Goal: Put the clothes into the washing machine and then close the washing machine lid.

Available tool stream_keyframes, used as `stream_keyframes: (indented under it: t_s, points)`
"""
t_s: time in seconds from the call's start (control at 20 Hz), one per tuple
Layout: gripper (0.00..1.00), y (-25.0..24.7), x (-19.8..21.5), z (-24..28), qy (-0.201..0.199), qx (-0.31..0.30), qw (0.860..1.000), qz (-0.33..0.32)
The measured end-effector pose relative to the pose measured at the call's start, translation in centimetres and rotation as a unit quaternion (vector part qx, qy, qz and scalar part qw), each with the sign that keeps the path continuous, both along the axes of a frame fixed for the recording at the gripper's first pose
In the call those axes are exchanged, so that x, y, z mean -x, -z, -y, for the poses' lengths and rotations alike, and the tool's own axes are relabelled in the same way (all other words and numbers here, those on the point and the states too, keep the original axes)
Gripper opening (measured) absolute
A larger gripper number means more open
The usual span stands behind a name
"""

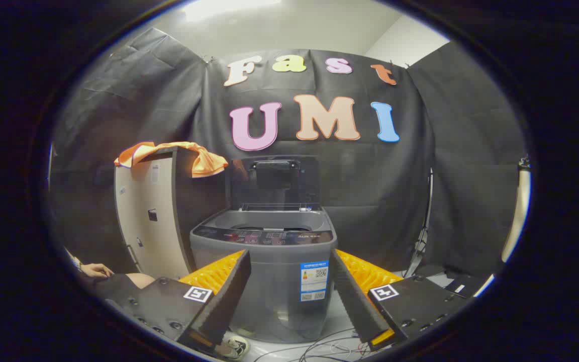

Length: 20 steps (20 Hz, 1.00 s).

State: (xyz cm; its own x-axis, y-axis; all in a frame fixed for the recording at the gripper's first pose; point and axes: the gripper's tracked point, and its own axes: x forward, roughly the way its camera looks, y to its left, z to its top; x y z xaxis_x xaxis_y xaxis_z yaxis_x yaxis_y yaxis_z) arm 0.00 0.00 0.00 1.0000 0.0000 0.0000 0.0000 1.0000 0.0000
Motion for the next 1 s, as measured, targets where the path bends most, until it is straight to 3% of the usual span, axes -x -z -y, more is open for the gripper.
stream_keyframes:
  t_s: [0.65,0.85,1.0]
  points:
    - [0.98,-0.3,0.0,-0.2,-0.002,-0.011,1.0,0.005]
    - [0.97,-5.4,-2.2,-2.5,-0.012,-0.054,0.997,0.057]
    - [0.98,-11.6,-5.7,-6.4,-0.048,-0.053,0.993,0.091]
